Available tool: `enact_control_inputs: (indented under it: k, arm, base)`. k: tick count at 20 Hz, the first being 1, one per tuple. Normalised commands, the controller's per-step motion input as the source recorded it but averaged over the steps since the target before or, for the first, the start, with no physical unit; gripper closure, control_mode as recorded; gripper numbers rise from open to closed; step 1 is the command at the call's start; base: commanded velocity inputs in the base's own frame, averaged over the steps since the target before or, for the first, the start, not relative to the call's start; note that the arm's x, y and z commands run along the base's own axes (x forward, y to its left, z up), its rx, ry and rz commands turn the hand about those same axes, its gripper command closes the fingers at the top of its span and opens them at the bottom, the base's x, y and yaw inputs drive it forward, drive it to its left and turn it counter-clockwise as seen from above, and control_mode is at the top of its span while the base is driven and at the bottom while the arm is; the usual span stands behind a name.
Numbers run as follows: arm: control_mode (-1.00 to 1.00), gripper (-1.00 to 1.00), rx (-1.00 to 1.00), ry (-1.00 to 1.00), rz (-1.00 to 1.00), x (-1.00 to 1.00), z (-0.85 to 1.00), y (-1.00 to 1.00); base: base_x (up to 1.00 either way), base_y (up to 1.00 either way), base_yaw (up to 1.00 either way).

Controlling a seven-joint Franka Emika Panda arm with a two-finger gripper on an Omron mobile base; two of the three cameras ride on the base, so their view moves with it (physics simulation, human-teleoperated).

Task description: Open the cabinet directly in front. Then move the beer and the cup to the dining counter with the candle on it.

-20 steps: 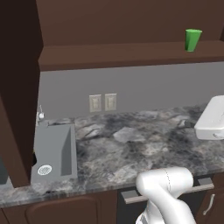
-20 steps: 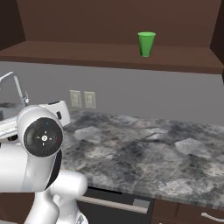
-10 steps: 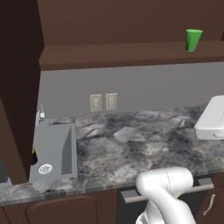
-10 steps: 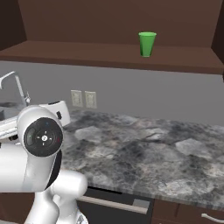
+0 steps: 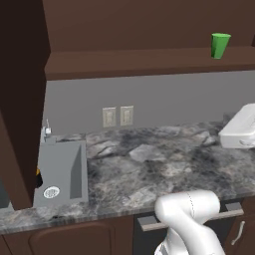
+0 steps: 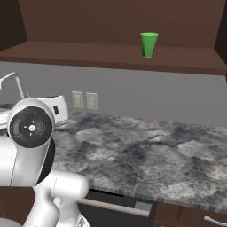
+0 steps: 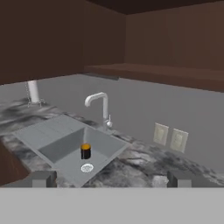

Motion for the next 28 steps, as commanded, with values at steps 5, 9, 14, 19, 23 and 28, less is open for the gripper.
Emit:
enact_control_inputs:
  k: [5,9,14,19,23,28]
  arm:
    - [-1.0,-1.0,-0.05,0.15,-0.31,0.0,0.2,0.0]
    - [-1.0,-1.0,-0.06,0.16,-0.3,0.01,0.07,-0.21]
    - [-1.0,-1.0,-0.03,0.14,-0.19,0.01,0.1,-0.39]
    - [-1.0,-1.0,-0.01,0.07,-0.04,0.0,0.1,-0.32]
    - [-1.0,-1.0,-0.02,0.0,0.0,0.0,0.08,-0.24]
    - [-1.0,-1.0,-0.1,0.0,0.0,0.0,0.11,-0.21]
  base:
    - [0.0,0.0,0.0]
    - [0.0,0.0,0.0]
    - [0.0,0.0,0.0]
    - [0.0,0.0,0.0]
    - [0.0,0.0,0.0]
    - [0.0,0.0,0.0]
